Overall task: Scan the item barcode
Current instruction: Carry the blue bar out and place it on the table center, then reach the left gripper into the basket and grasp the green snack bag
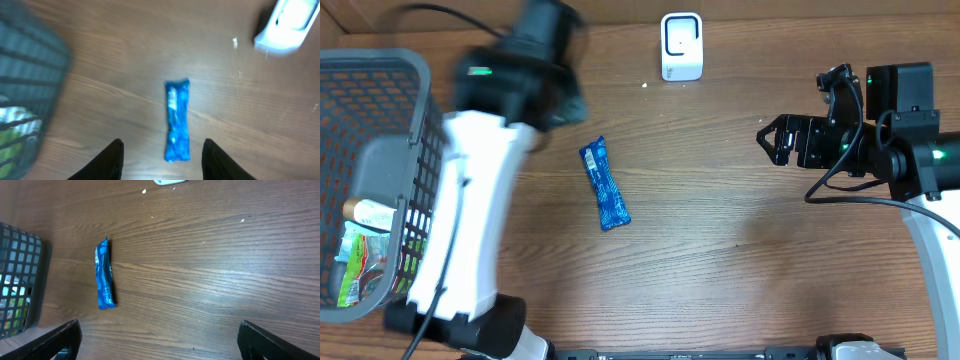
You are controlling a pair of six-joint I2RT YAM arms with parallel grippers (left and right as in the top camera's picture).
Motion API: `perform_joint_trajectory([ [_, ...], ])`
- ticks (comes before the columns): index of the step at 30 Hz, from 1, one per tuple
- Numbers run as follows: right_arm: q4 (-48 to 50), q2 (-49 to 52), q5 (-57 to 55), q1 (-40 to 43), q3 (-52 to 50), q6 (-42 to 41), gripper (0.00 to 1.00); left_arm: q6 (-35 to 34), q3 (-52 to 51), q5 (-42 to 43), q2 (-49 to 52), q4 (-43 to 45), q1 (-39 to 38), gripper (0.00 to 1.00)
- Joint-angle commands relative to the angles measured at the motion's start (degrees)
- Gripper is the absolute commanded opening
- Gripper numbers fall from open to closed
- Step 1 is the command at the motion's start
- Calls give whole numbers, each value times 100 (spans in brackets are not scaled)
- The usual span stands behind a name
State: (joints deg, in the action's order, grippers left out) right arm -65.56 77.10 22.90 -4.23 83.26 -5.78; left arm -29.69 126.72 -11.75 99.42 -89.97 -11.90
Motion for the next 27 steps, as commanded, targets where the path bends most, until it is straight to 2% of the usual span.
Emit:
perform_joint_trajectory([
  [1, 26, -31, -33, -31, 133, 24, 100, 138, 1156, -142, -101, -544, 662, 43],
  [3, 28, -31, -33, -31, 133, 26, 100, 413, 1504, 15, -177, -684, 1161, 47],
  [6, 31, -31, -35, -31, 133, 31, 100, 678, 1506, 492, -452, -684, 1910, 50],
  [12, 28, -31, -33, -31, 133, 28, 100, 918, 988, 734, -1082, -684, 3611, 74],
  [14, 31, -31, -33, -31, 133, 28, 100, 911, 345, 1239, -1390, -684, 4444, 82],
  [18, 9, -31, -33, -31, 133, 28, 100, 671, -927, 1504, -1633, -623, 5608, 85],
  [21, -15, -31, -33, -31, 133, 28, 100, 651, -1875, 1899, -1620, -116, 6199, 85],
  [27, -98, -31, -35, -31, 105, 31, 100, 501, -3373, 1989, -1508, 1080, 6677, 84],
])
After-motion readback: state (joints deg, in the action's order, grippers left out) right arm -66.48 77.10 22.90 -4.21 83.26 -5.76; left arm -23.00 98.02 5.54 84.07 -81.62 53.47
